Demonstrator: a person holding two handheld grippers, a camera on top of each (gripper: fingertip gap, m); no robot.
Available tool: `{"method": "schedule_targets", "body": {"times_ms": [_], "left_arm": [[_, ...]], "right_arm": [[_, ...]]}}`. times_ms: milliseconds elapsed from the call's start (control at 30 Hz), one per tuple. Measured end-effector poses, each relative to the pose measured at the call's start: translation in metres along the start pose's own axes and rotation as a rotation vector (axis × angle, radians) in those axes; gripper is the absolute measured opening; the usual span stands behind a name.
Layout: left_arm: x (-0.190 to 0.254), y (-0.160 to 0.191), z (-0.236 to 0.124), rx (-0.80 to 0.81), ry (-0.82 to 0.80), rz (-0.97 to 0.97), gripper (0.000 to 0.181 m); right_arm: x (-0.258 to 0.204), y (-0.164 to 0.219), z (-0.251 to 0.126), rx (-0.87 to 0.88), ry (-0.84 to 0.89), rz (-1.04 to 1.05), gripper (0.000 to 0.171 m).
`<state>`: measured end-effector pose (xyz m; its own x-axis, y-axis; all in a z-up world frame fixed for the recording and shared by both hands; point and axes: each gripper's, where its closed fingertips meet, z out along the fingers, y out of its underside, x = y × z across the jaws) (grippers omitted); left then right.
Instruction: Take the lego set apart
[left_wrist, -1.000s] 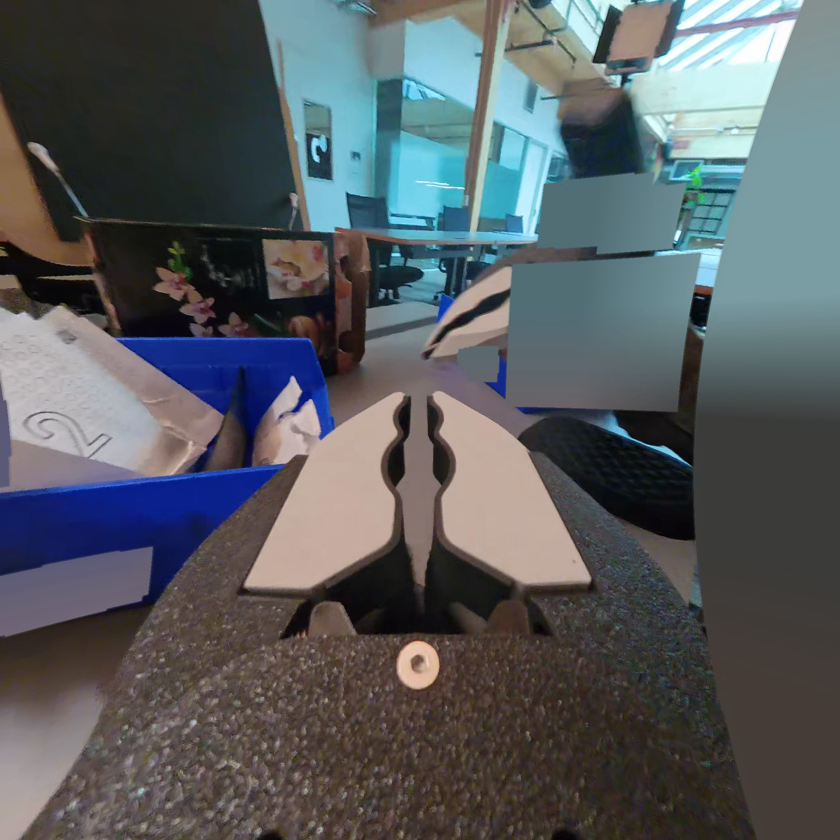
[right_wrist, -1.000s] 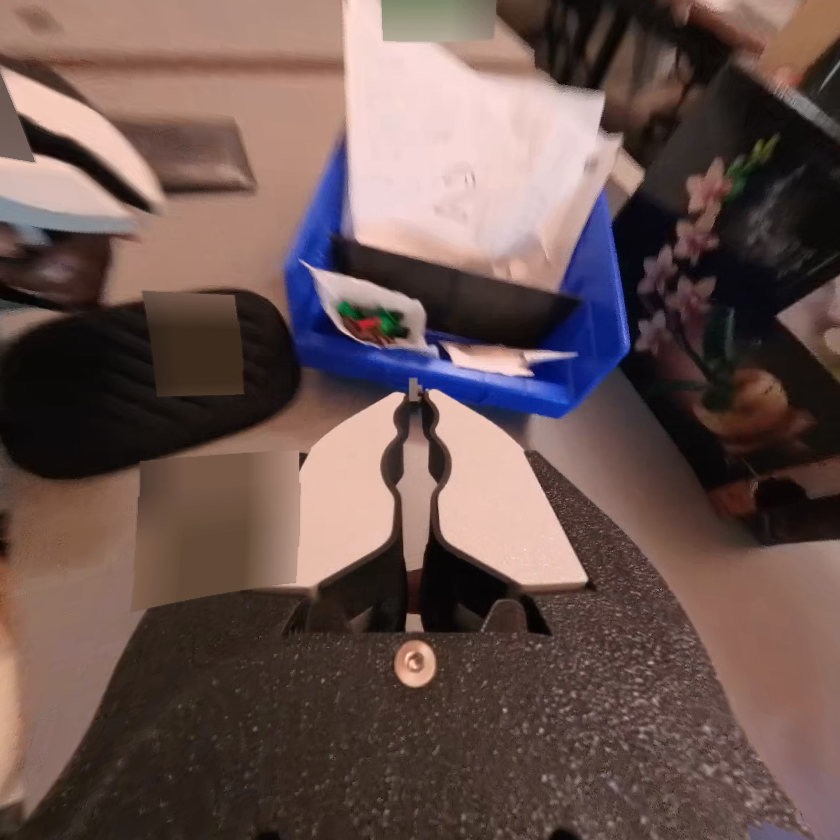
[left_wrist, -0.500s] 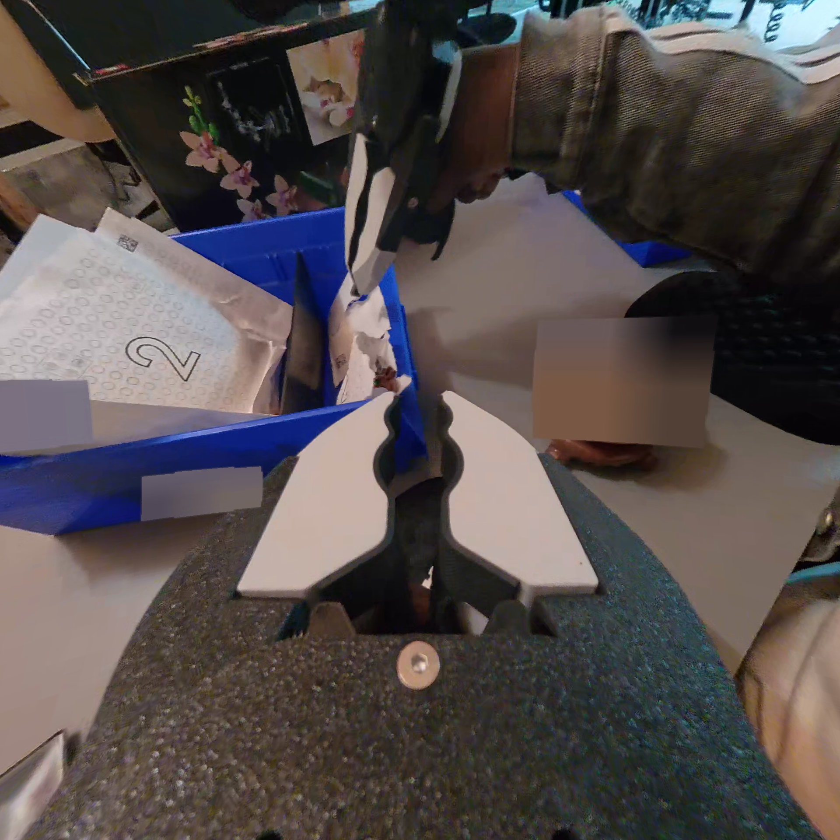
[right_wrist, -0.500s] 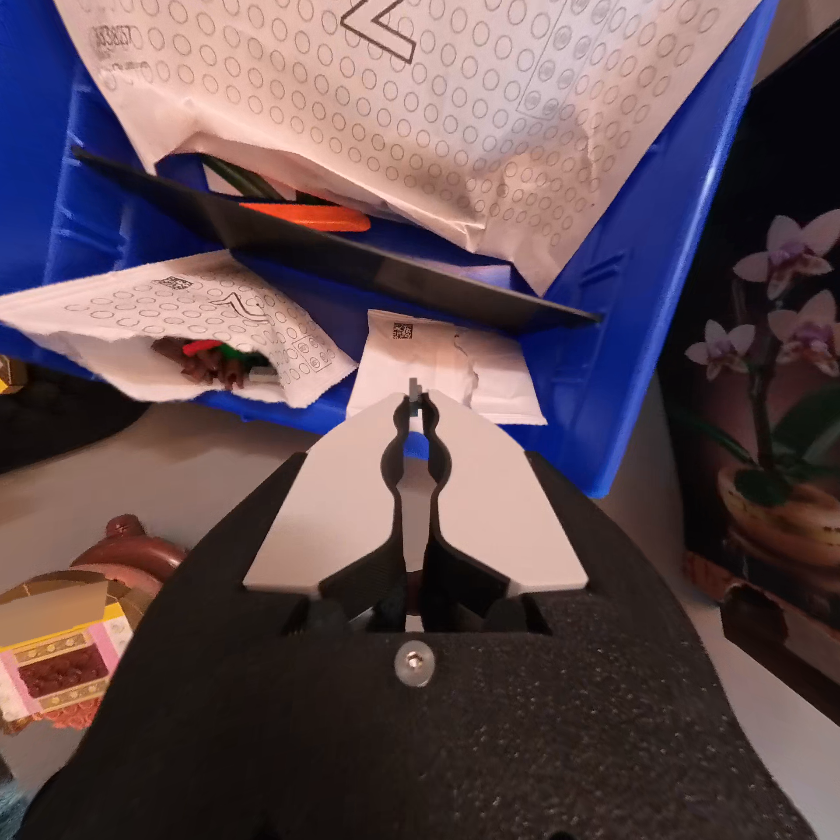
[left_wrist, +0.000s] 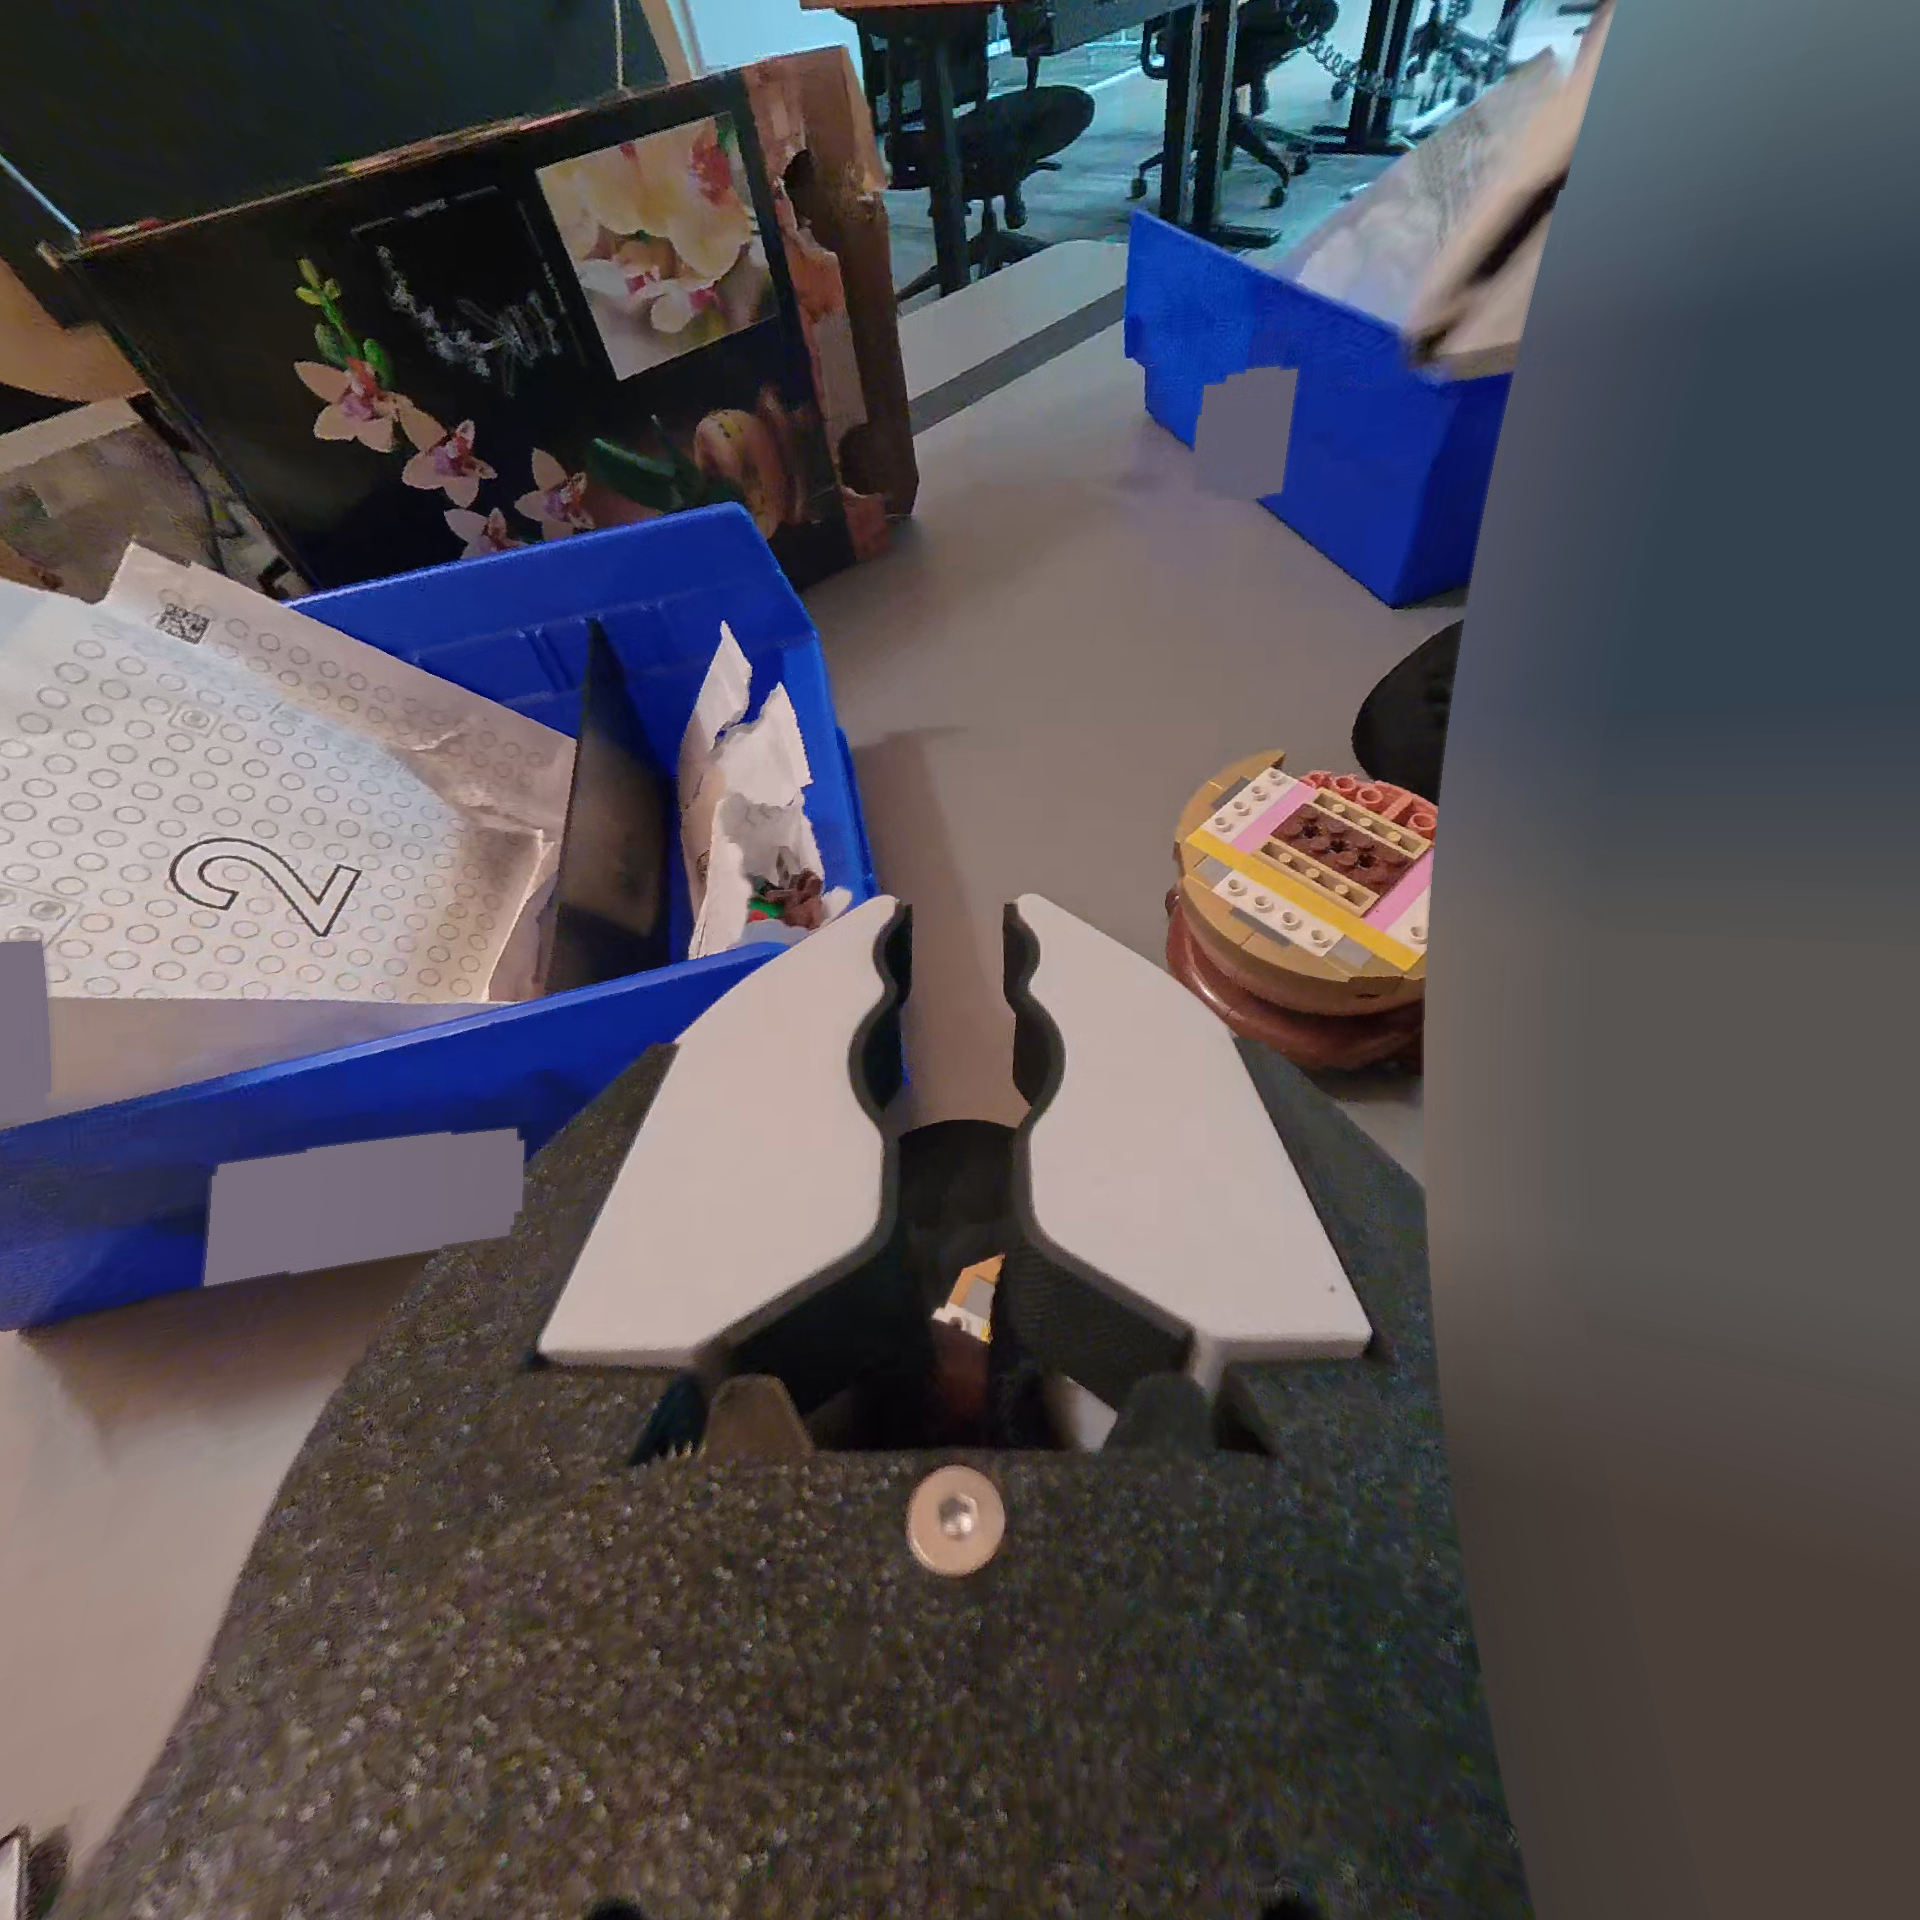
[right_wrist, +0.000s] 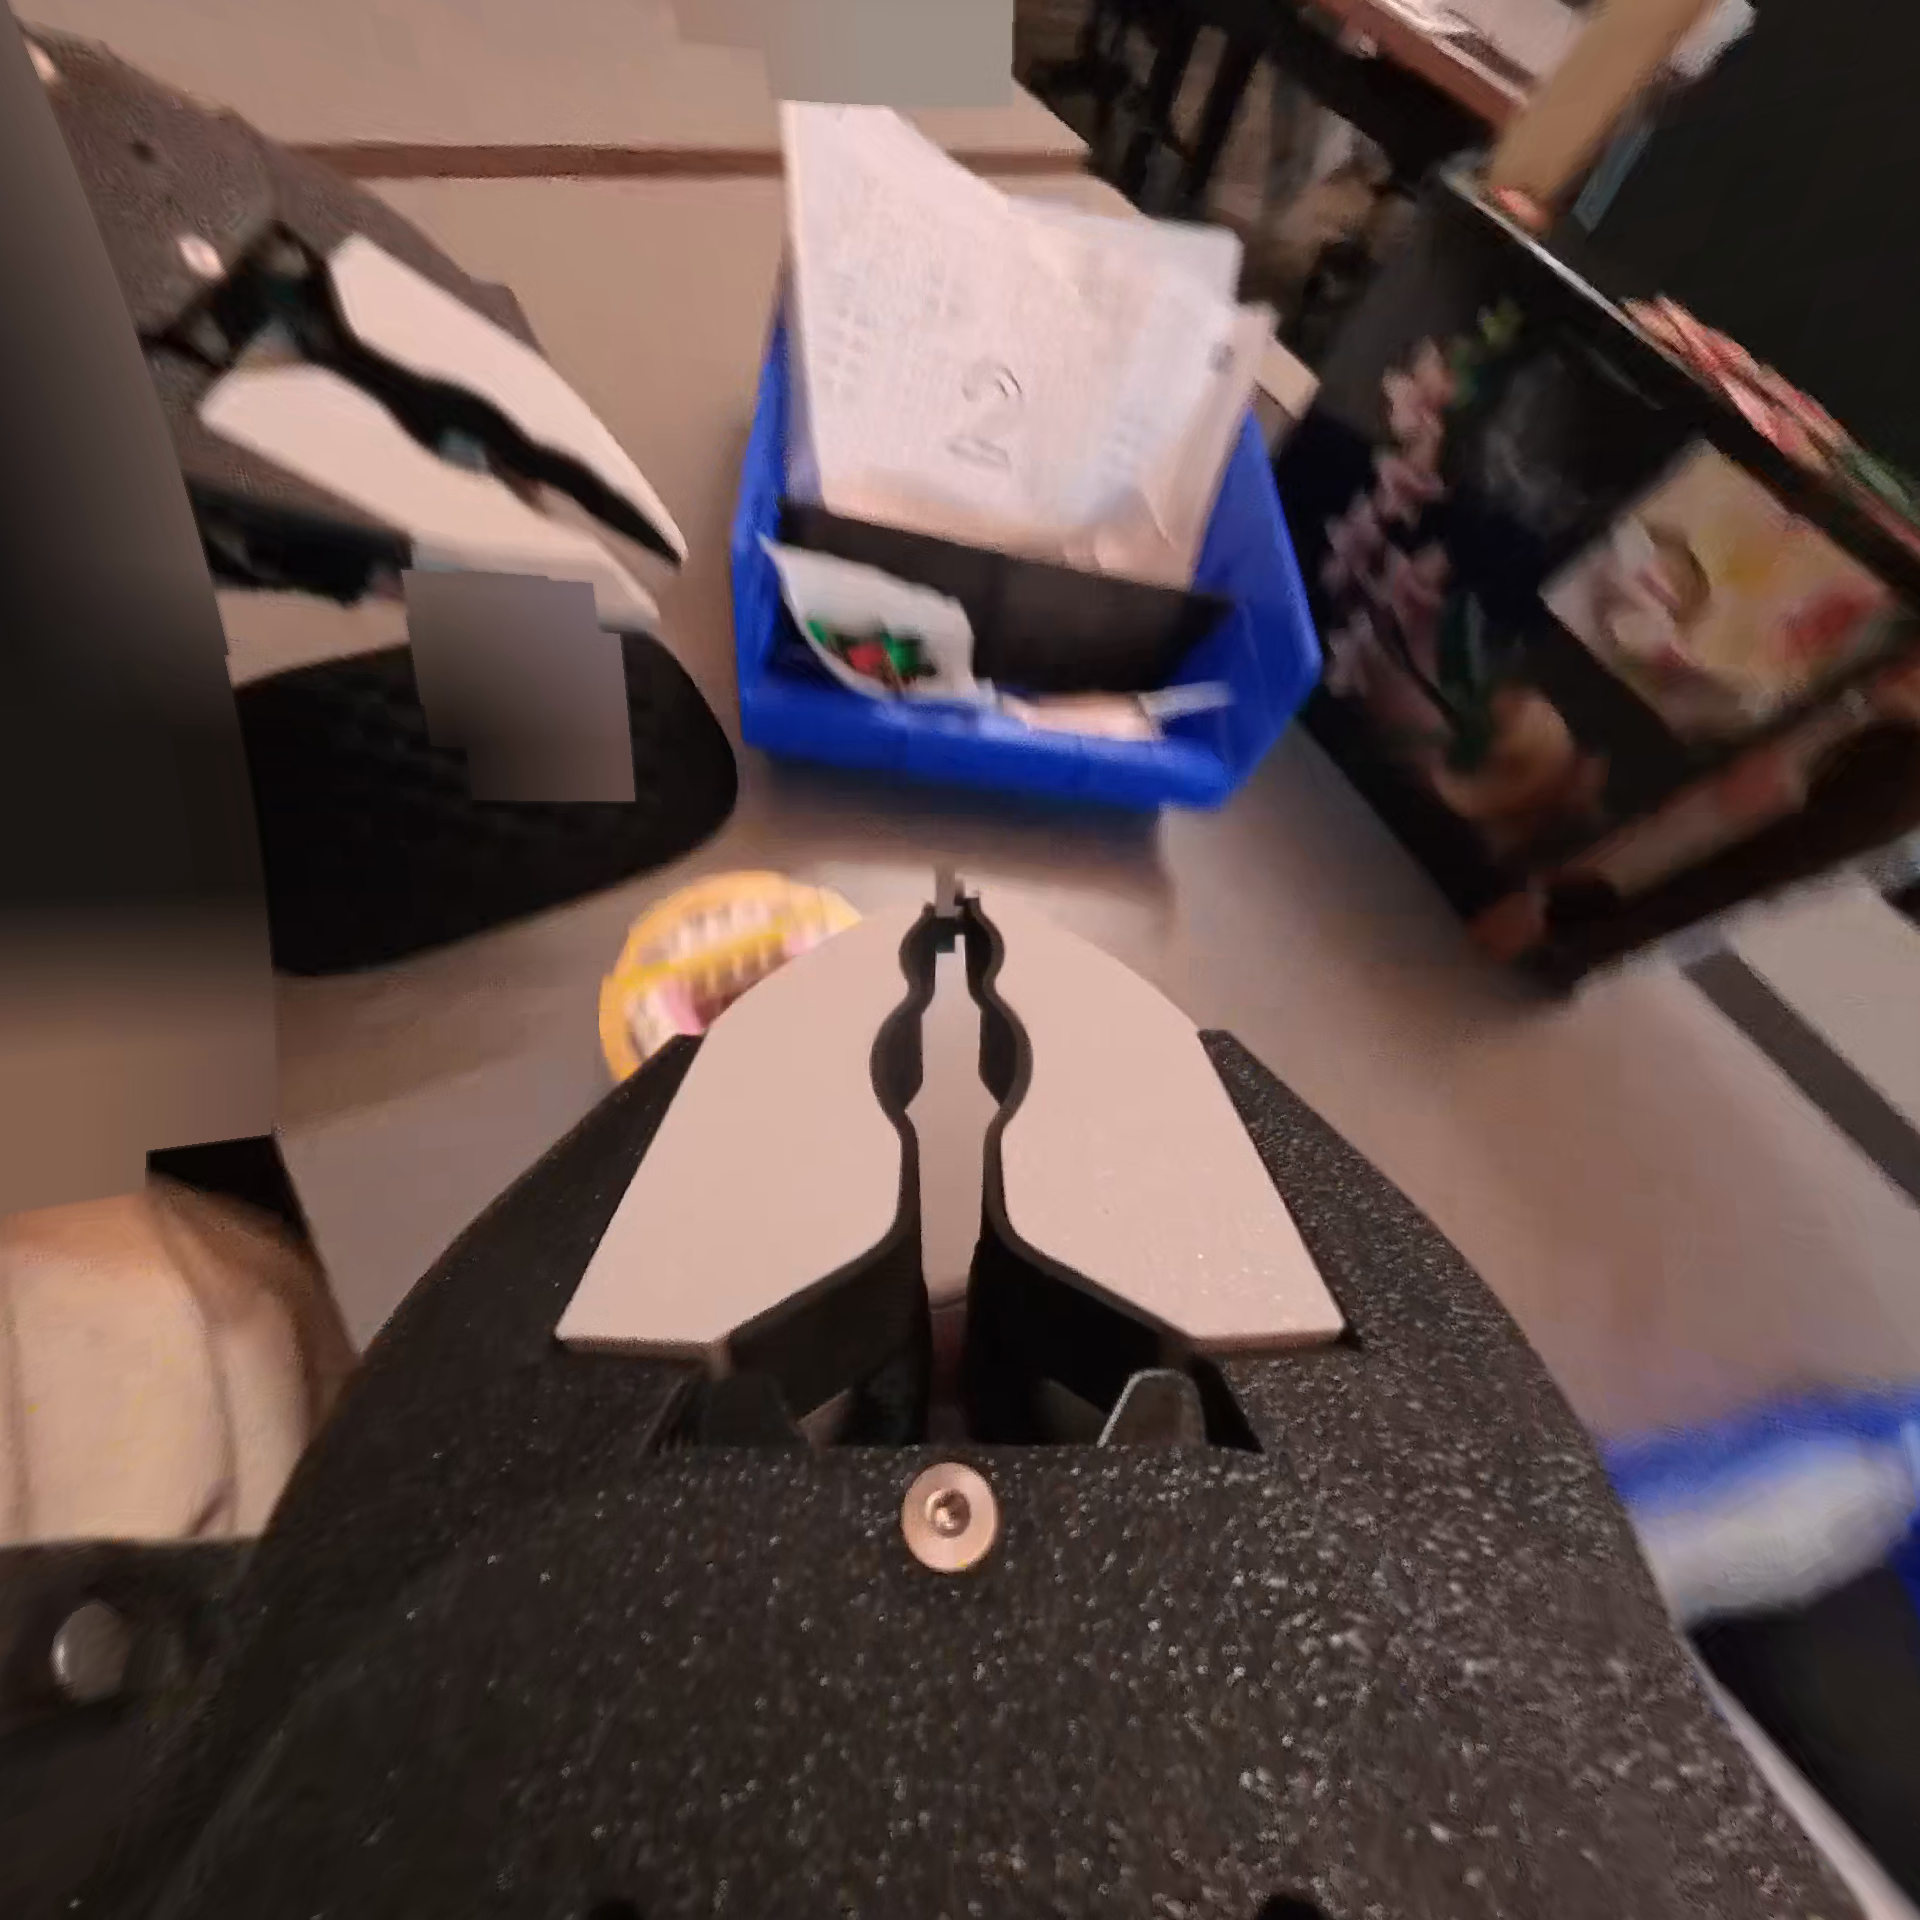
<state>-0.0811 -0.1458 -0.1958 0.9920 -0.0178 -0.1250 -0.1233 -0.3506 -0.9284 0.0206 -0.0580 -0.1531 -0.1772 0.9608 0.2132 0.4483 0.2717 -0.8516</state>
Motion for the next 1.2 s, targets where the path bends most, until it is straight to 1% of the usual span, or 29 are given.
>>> {"method": "schedule_targets", "body": {"times_ms": [67, 167, 233, 267, 333, 433, 500, 533, 667, 700, 767, 800, 833, 900, 967, 1067, 1133, 1200], "left_arm": [[0.006, -0.001, 0.001, 0.006, 0.013, 0.002, 0.016], [0.016, -0.006, 0.005, 0.031, 0.030, -0.006, 0.016], [0.024, -0.012, 0.008, 0.051, 0.038, -0.006, 0.016], [0.027, -0.015, 0.009, 0.060, 0.041, -0.001, 0.016], [0.035, -0.021, 0.011, 0.077, 0.046, 0.018, 0.016], [0.041, -0.025, 0.011, 0.079, 0.043, 0.043, 0.016], [0.040, -0.025, 0.009, 0.073, 0.032, 0.048, 0.016], [0.038, -0.024, 0.008, 0.071, 0.028, 0.047, 0.017], [0.033, -0.018, 0.006, 0.066, 0.024, 0.029, 0.017], [0.033, -0.017, 0.006, 0.066, 0.027, 0.023, 0.017], [0.034, -0.017, 0.007, 0.070, 0.035, 0.023, 0.017], [0.034, -0.018, 0.007, 0.072, 0.037, 0.028, 0.017], [0.035, -0.020, 0.007, 0.077, 0.038, 0.034, 0.017], [0.038, -0.023, 0.006, 0.093, 0.052, 0.039, 0.017], [0.046, -0.023, 0.006, 0.114, 0.096, 0.047, 0.018], [0.059, -0.021, 0.010, 0.118, 0.172, 0.032, 0.025], [0.067, -0.018, 0.014, 0.103, 0.213, 0.018, 0.031], [0.078, -0.013, 0.020, 0.081, 0.256, 0.021, 0.036]], "right_arm": [[0.015, 0.042, -0.044, -0.067, 0.126, 0.069, 0.004], [0.055, 0.107, -0.112, -0.168, 0.360, 0.197, 0.004], [0.081, 0.128, -0.149, -0.153, 0.481, 0.275, 0.004], [0.096, 0.135, -0.163, -0.150, 0.557, 0.282, 0.004], [0.115, 0.146, -0.173, -0.187, 0.620, 0.267, 0.004], [0.136, 0.151, -0.169, -0.220, 0.660, 0.262, 0.004], [0.142, 0.153, -0.161, -0.226, 0.619, 0.307, 0.022], [0.144, 0.155, -0.158, -0.232, 0.604, 0.328, 0.028], [0.144, 0.159, -0.154, -0.228, 0.591, 0.327, 0.032], [0.142, 0.159, -0.152, -0.225, 0.577, 0.328, 0.037], [0.134, 0.158, -0.147, -0.212, 0.514, 0.328, 0.052], [0.134, 0.157, -0.147, -0.204, 0.514, 0.328, 0.055], [0.135, 0.155, -0.150, -0.192, 0.533, 0.320, 0.053], [0.133, 0.143, -0.156, -0.125, 0.550, 0.284, 0.038], [0.117, 0.118, -0.150, 0.004, 0.458, 0.244, 0.035], [0.069, 0.084, -0.117, 0.144, 0.193, 0.207, 0.037], [0.031, 0.073, -0.085, 0.139, 0.015, 0.166, 0.039], [0.000, 0.068, -0.052, 0.109, -0.089, 0.088, 0.038]]}}
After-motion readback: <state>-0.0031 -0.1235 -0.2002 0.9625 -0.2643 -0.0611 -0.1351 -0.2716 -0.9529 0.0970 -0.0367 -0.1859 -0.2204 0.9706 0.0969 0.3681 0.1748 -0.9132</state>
